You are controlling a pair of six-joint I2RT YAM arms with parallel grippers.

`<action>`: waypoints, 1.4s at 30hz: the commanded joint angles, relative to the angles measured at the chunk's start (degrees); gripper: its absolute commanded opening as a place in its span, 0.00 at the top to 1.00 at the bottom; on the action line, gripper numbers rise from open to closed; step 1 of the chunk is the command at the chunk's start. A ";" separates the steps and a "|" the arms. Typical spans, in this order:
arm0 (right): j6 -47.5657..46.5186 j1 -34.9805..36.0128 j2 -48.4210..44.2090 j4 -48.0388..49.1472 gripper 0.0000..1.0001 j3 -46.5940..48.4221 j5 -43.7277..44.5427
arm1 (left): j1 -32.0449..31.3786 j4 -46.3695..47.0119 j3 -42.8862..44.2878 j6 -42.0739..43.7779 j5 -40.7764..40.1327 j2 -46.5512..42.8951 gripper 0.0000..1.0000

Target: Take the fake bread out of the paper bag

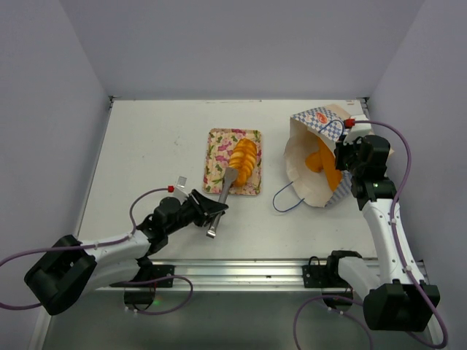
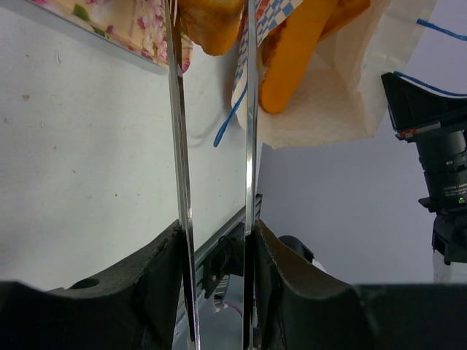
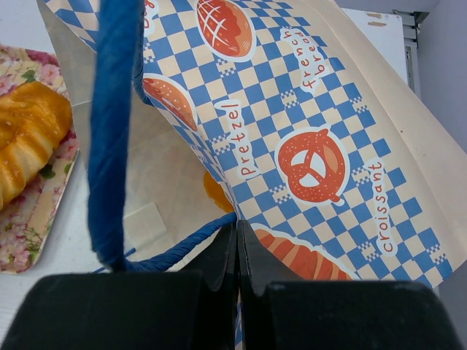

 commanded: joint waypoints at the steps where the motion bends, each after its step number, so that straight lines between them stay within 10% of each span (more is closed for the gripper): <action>1: 0.97 -0.29 -1.15 2.34 1.00 -0.10 -0.92 | -1.26 2.50 0.85 -0.06 0.74 0.35 0.57; 42: 0.97 -0.29 -1.50 2.34 1.00 -0.19 -1.19 | -3.72 -13.65 6.12 6.53 -0.92 -8.69 0.51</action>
